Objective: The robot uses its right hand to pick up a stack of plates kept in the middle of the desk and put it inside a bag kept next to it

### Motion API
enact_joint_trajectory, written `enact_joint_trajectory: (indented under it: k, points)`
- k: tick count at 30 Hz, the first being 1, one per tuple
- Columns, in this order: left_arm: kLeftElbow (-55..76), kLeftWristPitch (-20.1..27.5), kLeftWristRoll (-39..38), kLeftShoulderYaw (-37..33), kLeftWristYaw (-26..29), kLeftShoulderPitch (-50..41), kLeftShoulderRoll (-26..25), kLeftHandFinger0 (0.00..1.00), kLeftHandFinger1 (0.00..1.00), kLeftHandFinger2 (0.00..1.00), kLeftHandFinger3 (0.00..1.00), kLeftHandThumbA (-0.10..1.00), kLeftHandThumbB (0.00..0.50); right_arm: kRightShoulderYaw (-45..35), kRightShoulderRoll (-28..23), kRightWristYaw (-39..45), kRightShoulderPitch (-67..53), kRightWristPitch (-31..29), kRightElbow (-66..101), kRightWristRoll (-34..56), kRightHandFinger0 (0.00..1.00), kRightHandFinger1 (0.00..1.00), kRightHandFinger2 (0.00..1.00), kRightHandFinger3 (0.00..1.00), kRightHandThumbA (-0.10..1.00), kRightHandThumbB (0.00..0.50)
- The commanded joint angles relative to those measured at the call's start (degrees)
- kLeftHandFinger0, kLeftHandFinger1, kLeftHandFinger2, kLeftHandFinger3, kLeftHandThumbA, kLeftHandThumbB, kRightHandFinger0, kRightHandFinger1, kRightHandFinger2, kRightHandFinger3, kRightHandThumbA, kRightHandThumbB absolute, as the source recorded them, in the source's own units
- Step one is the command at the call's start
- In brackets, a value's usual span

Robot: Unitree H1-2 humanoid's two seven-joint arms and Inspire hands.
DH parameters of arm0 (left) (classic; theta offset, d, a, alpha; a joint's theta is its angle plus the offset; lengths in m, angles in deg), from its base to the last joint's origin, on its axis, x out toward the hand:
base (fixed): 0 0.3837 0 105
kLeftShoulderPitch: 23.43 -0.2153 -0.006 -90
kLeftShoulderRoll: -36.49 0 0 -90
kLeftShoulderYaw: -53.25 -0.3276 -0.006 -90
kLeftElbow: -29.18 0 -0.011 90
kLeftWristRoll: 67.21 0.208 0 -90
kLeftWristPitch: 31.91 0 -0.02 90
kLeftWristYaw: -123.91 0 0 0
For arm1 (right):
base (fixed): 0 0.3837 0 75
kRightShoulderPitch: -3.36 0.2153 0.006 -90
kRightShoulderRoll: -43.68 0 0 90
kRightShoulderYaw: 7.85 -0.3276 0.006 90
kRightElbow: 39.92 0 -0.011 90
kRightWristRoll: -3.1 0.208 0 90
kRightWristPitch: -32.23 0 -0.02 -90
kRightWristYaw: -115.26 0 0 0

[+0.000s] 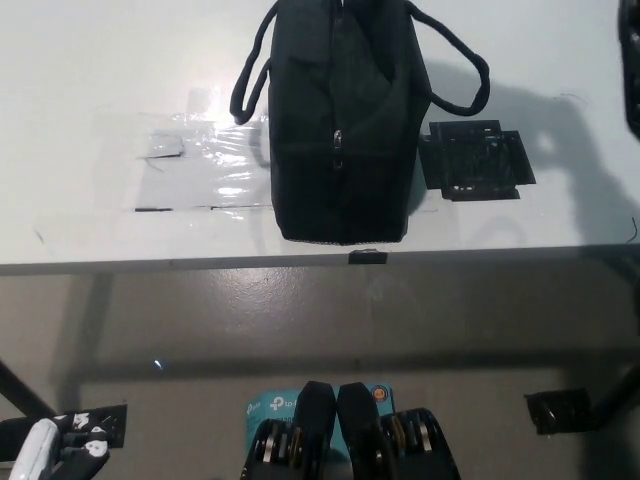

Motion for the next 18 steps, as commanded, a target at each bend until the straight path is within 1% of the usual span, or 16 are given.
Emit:
enact_joint_trajectory:
  k: [1, 2, 4, 5, 6, 7, 9, 10, 11, 12, 13, 14, 16, 17, 18]
  points:
    - [2.44, 1.31, 1.79, -0.54, 0.06, -0.73, -1.14, 0.65, 0.66, 0.75, 0.82, -0.10, 0.000, -1.52, 0.23, 9.02, 3.22, -0.77, -0.73, -14.07, 0.00, 0.00, 0.00, 0.04, -0.10, 0.418]
    - [2.19, 2.02, 1.51, -0.39, 0.03, -0.74, -1.22, 0.65, 0.66, 0.75, 0.82, -0.10, 0.000, 0.66, -0.47, 9.02, 2.84, -0.77, -1.80, -15.01, 0.00, 0.00, 0.00, 0.00, -0.10, 0.438]
    - [2.16, 2.07, 1.49, -0.39, 0.03, -0.74, -1.22, 0.65, 0.66, 0.75, 0.82, -0.10, 0.000, 0.26, -0.19, 9.58, 2.83, -0.77, -1.77, -15.82, 0.00, 0.00, 0.00, 0.00, -0.10, 0.440]
    - [2.12, 2.34, 1.68, -0.51, 0.01, -0.65, -1.38, 0.64, 0.65, 0.73, 0.81, -0.10, 0.000, 3.39, -1.78, 7.51, 1.88, -0.77, -1.80, -13.20, 0.00, 0.00, 0.00, 0.00, -0.10, 0.489]
    - [2.14, 2.08, 1.75, -0.52, -0.01, -0.59, -1.38, 0.64, 0.66, 0.74, 0.82, -0.10, 0.000, 3.78, -1.55, 7.56, 1.63, -0.77, -1.97, -15.15, 0.00, 0.00, 0.00, 0.08, -0.10, 0.493]
    - [2.14, 2.06, 1.76, -0.51, -0.01, -0.59, -1.37, 0.65, 0.67, 0.75, 0.82, -0.10, 0.000, 3.76, -1.47, 7.70, 1.61, -0.77, -1.98, -15.56, 0.00, 0.00, 0.00, 0.07, -0.10, 0.493]
    - [2.22, 1.99, 1.73, -0.50, 0.09, -0.57, -1.07, 0.66, 0.67, 0.75, 0.82, -0.10, 0.000, 5.32, -0.97, 8.29, 1.18, -0.77, -2.94, -19.52, 0.00, 0.00, 0.00, 0.00, -0.10, 0.448]
    - [2.21, 1.81, 1.75, -0.47, 0.06, -0.54, -1.07, 0.66, 0.67, 0.75, 0.82, -0.10, 0.000, 5.49, -0.22, 8.43, 0.97, -0.77, -3.85, -22.23, 0.00, 0.00, 0.01, 0.00, -0.10, 0.399]
    - [2.25, 1.77, 1.81, -0.51, 0.04, -0.55, -1.10, 0.66, 0.67, 0.75, 0.82, -0.10, 0.000, 5.60, 0.01, 8.56, 0.87, -0.77, -4.12, -23.29, 0.00, 0.00, 0.10, 0.01, -0.10, 0.370]
    - [2.25, 1.77, 1.81, -0.50, 0.04, -0.55, -1.09, 0.66, 0.67, 0.75, 0.82, -0.10, 0.000, 5.45, 0.11, 8.73, 0.87, -0.77, -4.10, -23.59, 0.00, 0.00, 0.18, 0.03, -0.10, 0.364]
    - [2.26, 2.03, 1.96, -0.49, 0.17, -0.60, -1.13, 0.66, 0.67, 0.75, 0.82, -0.10, 0.000, 5.70, 0.26, 8.57, 0.74, -0.77, -4.44, -24.64, 0.00, 0.00, 0.24, 0.04, -0.10, 0.333]
    - [2.45, 1.91, 1.89, -0.44, 0.14, -0.66, -1.06, 0.66, 0.67, 0.75, 0.82, -0.10, 0.000, 7.52, -0.50, 8.54, 0.26, -0.77, -4.89, -26.39, 0.00, 0.00, 0.29, 0.07, -0.10, 0.354]
    - [2.45, 2.14, 2.29, -0.63, 0.18, -0.68, -1.17, 0.65, 0.66, 0.75, 0.82, -0.10, 0.000, 8.87, -1.19, 8.79, 0.20, -0.77, -5.35, -27.99, 0.00, 0.00, 0.24, 0.10, -0.10, 0.323]
    - [2.57, 1.92, 2.23, -0.63, 0.01, -0.70, -1.21, 0.65, 0.66, 0.75, 0.83, -0.10, 0.000, 10.09, -1.94, 7.86, 0.03, -0.77, -5.61, -27.66, 0.00, 0.00, 0.23, 0.11, -0.10, 0.307]
    - [2.92, 1.37, 2.37, -0.60, 0.09, -0.73, -1.05, 0.65, 0.66, 0.75, 0.83, -0.10, 0.000, 11.61, -2.89, 7.33, 0.00, -0.77, -6.37, -28.01, 0.00, 0.00, 0.29, 0.17, -0.10, 0.285]
